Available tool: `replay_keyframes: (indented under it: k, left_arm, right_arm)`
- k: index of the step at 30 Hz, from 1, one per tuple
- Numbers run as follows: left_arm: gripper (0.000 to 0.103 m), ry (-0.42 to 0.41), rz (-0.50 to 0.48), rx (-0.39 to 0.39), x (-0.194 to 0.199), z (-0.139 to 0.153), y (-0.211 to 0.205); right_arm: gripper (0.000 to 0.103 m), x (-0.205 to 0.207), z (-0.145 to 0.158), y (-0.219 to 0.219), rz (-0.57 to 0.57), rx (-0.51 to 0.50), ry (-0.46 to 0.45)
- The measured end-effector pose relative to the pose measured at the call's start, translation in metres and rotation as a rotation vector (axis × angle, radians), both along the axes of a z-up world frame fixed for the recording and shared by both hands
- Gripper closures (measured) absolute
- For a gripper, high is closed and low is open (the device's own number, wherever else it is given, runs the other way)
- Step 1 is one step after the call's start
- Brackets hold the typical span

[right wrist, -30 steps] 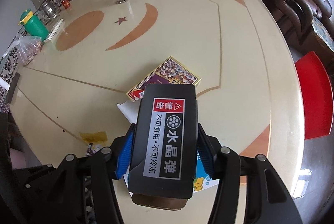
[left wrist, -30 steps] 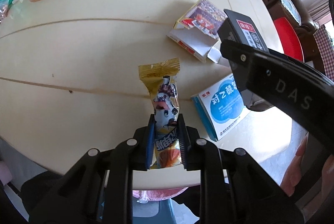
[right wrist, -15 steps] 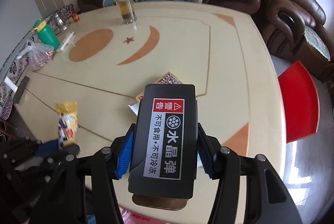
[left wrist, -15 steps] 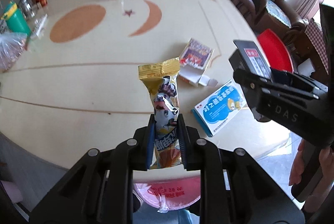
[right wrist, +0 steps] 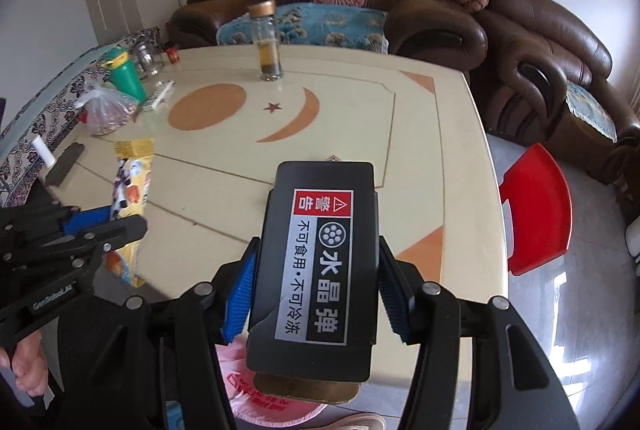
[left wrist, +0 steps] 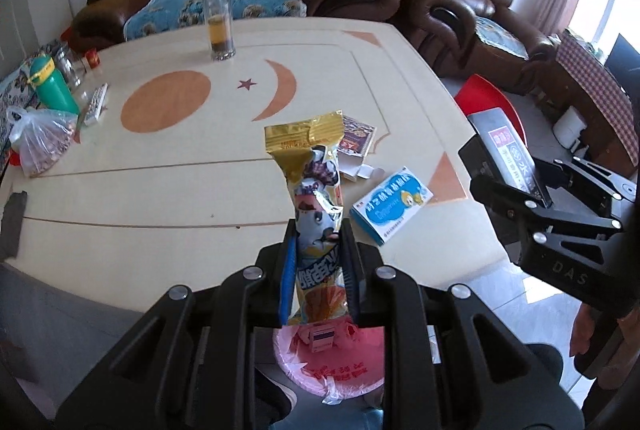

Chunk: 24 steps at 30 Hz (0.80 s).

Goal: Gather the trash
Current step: 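Lift the snack bar and black box with both tools and carry them over the pink bin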

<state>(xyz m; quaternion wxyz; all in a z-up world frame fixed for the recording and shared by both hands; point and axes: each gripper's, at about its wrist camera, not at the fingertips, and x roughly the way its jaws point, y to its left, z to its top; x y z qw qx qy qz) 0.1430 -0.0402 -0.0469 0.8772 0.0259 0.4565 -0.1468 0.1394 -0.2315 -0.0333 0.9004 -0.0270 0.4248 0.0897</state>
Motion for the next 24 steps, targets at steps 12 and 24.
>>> replay_keyframes:
  k: [12, 24]
  left_arm:
    - [0.082, -0.066, -0.055, 0.022, -0.046, 0.006, 0.01]
    - [0.082, -0.036, -0.104, 0.059, -0.062, -0.024, 0.008]
  right_arm:
    - [0.049, -0.058, 0.013, 0.022, 0.037, -0.029, -0.045]
    - [0.049, -0.094, -0.019, 0.032, 0.029, -0.051, -0.02]
